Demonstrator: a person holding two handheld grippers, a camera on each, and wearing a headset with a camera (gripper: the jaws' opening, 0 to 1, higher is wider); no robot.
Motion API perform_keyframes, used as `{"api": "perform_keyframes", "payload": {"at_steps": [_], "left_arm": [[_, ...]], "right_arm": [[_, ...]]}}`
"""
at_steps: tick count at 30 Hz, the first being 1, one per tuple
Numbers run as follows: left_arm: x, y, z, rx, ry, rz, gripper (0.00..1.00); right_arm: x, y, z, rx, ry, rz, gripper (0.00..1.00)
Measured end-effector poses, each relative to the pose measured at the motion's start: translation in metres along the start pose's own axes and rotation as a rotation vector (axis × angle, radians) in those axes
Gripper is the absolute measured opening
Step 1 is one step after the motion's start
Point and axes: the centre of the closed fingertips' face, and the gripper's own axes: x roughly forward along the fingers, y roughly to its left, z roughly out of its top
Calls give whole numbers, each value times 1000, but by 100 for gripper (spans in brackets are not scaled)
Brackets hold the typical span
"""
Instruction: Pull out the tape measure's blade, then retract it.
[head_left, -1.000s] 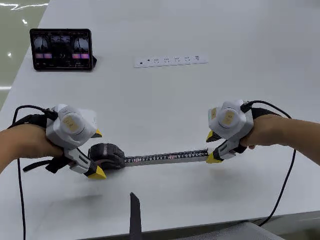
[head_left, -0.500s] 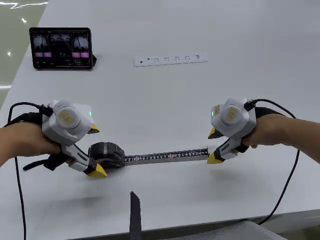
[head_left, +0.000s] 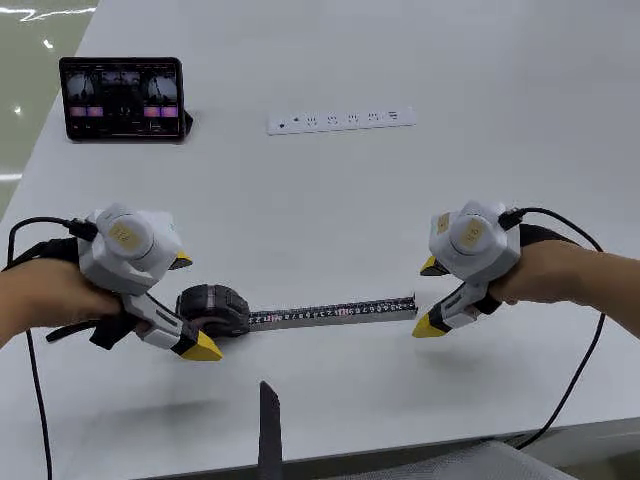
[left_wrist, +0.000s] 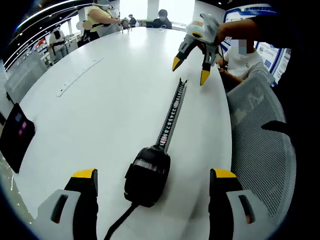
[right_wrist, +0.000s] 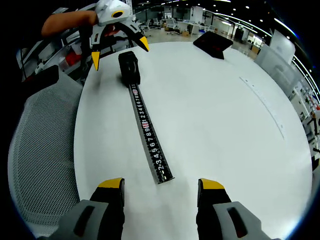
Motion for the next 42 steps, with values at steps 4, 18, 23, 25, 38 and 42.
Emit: {"api": "perform_keyframes", "payload": {"at_steps": [4, 18, 23, 25, 38, 42], "left_arm": [[-1, -1, -8, -75, -44, 37, 94], [-15, 3, -30, -274, -191, 222, 99], [-23, 6, -34, -282, -236, 288, 99], [-26, 5, -33, -288, -260, 310, 99], [-44, -12, -59, -330, -324, 367, 99], [-49, -14, -62, -353, -353, 391, 99]], "right_arm": [[-7, 2, 4, 101, -79, -28, 59], [-26, 14, -16, 250, -212, -132, 67], [-31, 19, -24, 284, -252, -186, 70], [-34, 18, -28, 296, -262, -216, 72], [-64, 31, -61, 397, -356, -328, 84], [-65, 34, -73, 406, -368, -357, 92]]}}
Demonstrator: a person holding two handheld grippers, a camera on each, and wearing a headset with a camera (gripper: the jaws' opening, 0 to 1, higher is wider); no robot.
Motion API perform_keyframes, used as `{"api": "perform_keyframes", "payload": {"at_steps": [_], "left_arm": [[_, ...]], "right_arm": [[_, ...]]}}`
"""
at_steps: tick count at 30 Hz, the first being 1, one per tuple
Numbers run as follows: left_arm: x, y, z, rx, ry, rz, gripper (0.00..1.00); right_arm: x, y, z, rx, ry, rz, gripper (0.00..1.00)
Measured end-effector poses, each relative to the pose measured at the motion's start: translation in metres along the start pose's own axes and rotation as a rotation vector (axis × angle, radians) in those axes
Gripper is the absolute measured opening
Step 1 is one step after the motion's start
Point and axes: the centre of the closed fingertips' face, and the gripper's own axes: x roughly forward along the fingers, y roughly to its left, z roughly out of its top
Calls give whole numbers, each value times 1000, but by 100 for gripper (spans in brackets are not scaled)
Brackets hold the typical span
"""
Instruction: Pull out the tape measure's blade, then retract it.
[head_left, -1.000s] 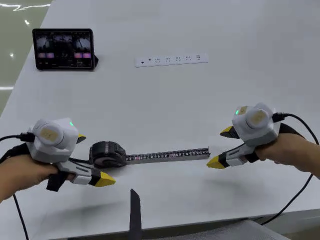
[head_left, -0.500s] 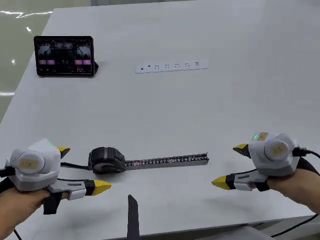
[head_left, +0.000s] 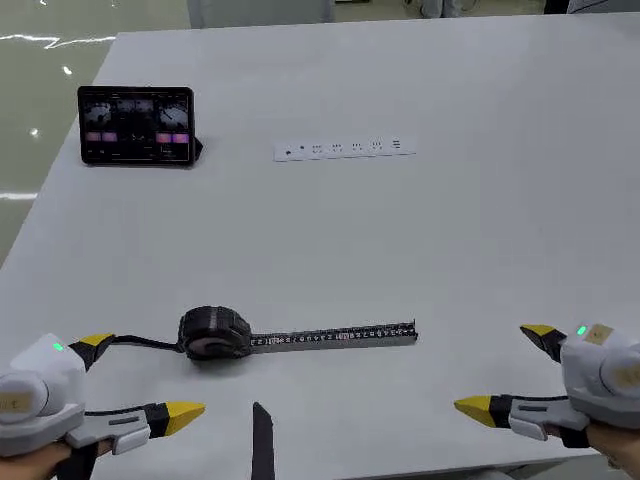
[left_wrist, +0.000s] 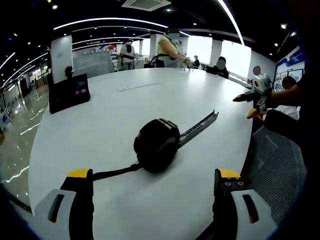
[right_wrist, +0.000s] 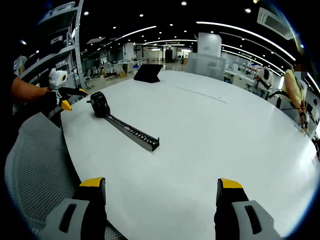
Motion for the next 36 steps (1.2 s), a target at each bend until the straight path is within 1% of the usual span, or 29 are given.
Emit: {"api": "perform_keyframes", "payload": {"at_steps": [1, 3, 4, 5, 9, 11, 12, 14, 15, 17, 18, 20, 21, 23, 27, 30, 33, 34, 36], "left_arm": [[-2, 1, 1, -3, -9, 6, 99], [-3, 1, 1, -8, -12, 12, 99], [-3, 2, 0, -13, -10, 17, 99], [-3, 3, 0, -14, -9, 18, 99], [-4, 6, -2, -7, -4, 28, 99], [-5, 6, -3, -5, -3, 30, 99], [-5, 6, -2, 1, -5, 33, 99], [-7, 6, 0, 6, -24, 41, 99], [-8, 7, 1, 1, -31, 46, 99], [-8, 8, 1, -1, -33, 51, 99], [-8, 8, 0, -6, -33, 48, 99], [-8, 7, -2, -6, -28, 42, 99], [-7, 8, -5, 3, -18, 41, 99], [-7, 8, -6, -2, -11, 36, 99], [-8, 7, -4, 13, -4, 33, 99], [-10, 8, -1, 14, -12, 38, 99], [-11, 9, -1, 11, -16, 45, 99], [-11, 8, -1, 3, -17, 45, 99], [-13, 9, -2, 8, -13, 60, 99]], "right_arm": [[-2, 0, -3, 11, -2, -7, 95], [-3, 1, -4, 22, -14, -13, 99], [-5, 1, -2, 20, -30, -17, 99], [-7, 2, -2, 19, -33, -15, 99], [-10, 0, -5, 12, -42, -22, 99], [-12, -1, -6, 18, -35, -24, 99], [-13, -1, -7, 17, -33, -24, 99], [-15, -1, -9, 19, -32, -23, 99], [-16, -2, -10, 27, -31, -26, 99], [-18, 1, -9, 53, -47, -10, 99], [-18, 0, -10, 53, -41, -17, 99], [-19, 1, -12, 51, -36, -21, 99], [-20, 0, -13, 64, -35, -27, 99], [-21, -1, -16, 66, -31, -32, 99], [-23, -4, -19, 101, -30, -40, 99], [-25, -6, -13, 147, -59, -40, 99], [-25, -6, -15, 125, -46, -49, 99], [-25, -4, -18, 111, -30, -44, 99], [-26, -2, -18, 116, -28, -35, 99]]}}
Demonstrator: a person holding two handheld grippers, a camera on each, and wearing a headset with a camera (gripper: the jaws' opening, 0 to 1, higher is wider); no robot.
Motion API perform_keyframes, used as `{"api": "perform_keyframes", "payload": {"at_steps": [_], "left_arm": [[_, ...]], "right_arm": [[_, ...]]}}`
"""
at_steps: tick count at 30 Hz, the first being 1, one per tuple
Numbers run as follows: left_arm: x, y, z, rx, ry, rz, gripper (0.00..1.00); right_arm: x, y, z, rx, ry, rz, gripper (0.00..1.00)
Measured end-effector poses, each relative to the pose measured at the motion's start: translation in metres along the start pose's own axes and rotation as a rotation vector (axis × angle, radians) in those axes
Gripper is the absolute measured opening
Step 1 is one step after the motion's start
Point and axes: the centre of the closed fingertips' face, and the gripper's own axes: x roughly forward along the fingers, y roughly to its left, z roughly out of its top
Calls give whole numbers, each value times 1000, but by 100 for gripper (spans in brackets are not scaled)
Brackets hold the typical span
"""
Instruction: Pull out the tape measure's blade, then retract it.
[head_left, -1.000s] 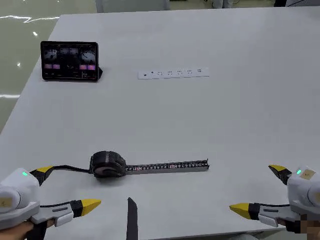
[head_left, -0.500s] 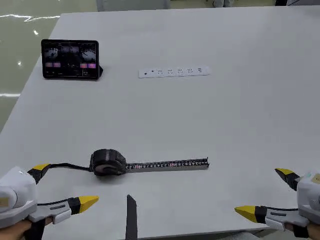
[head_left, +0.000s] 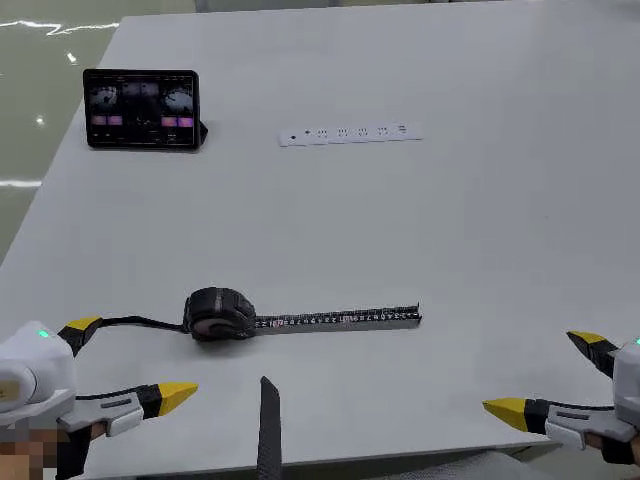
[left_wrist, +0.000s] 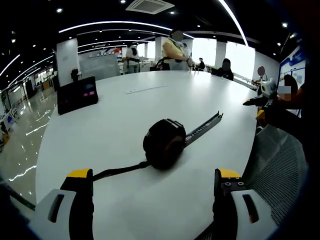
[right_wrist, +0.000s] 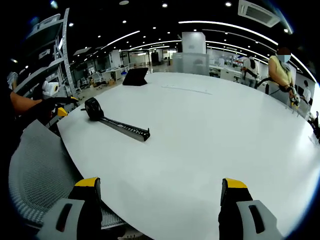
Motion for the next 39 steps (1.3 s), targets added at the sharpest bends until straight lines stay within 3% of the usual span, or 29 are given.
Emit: {"api": "perform_keyframes", "payload": {"at_steps": [5, 7, 8, 12, 15, 22, 25, 29, 33, 39], "left_arm": [[1, -3, -1, -3, 18, -7, 99], [2, -4, 0, -7, 13, -9, 99], [3, -4, 0, -11, 15, -8, 99], [7, -5, 3, -33, 18, 2, 99], [12, -8, 12, -49, 7, 3, 99], [29, -19, 32, -43, -1, 11, 99], [37, -22, 40, -63, -9, 23, 99], [45, -20, 44, -93, -6, 52, 99], [50, -16, 48, -174, -18, 67, 99], [52, -13, 48, -205, -27, 91, 99]], "right_arm": [[0, 3, -1, -45, 24, 6, 99], [0, 5, 1, -28, 12, 21, 99], [1, 5, 8, 3, -19, 27, 99], [2, -2, 12, -4, 1, 18, 99], [4, -10, 19, -112, 27, 5, 99], [6, -21, 51, -152, 15, 9, 99], [11, -22, 60, -169, 39, 37, 99], [18, -17, 76, -156, 39, 96, 99], [25, -20, 88, -207, 52, 111, 99], [36, -13, 101, -313, 77, 178, 99]]}}
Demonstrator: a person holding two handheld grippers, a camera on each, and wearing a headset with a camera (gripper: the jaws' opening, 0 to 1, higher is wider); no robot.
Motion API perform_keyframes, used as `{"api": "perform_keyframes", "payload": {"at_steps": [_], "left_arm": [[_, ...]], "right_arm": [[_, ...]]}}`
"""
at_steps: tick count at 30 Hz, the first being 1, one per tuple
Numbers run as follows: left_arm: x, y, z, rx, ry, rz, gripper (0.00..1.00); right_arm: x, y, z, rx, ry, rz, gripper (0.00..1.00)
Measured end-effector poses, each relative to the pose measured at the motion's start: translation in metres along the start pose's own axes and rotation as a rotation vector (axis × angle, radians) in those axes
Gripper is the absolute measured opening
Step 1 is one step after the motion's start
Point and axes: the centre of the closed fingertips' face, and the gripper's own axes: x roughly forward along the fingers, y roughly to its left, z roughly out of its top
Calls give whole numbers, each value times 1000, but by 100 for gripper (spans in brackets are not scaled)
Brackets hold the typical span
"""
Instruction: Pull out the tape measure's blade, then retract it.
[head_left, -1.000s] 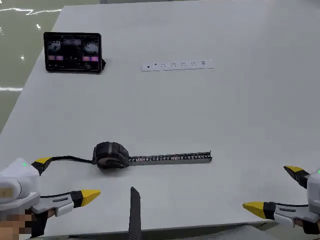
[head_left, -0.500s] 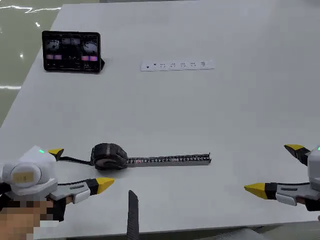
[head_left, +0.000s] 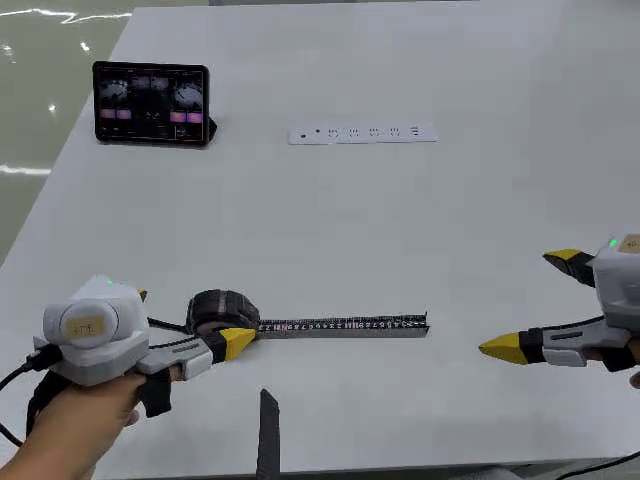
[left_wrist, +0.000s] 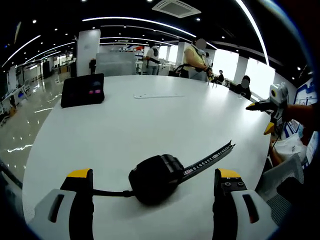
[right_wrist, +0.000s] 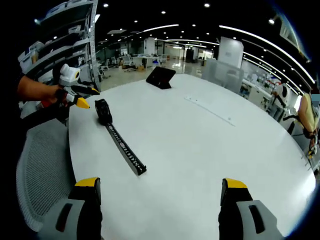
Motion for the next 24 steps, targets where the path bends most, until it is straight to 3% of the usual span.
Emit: {"api": "perform_keyframes", "payload": {"at_steps": [4, 11, 14, 16, 20, 24], "left_arm": [[4, -3, 5, -9, -16, 22, 99], [13, -8, 6, 42, 4, 53, 99], [15, -11, 12, -51, -31, 58, 99], [17, -10, 12, -57, -28, 68, 99], [20, -13, 13, -2, -39, 87, 99], [27, -11, 7, 2, -31, 96, 99]], "right_arm": [[11, 4, 4, -51, 45, 54, 99], [29, 6, 6, -148, 121, 107, 99], [35, 11, 10, -175, 124, 160, 99], [41, 11, 12, -210, 129, 160, 99], [50, 12, 15, -239, 149, 178, 99], [60, 13, 16, -262, 172, 202, 99]]}}
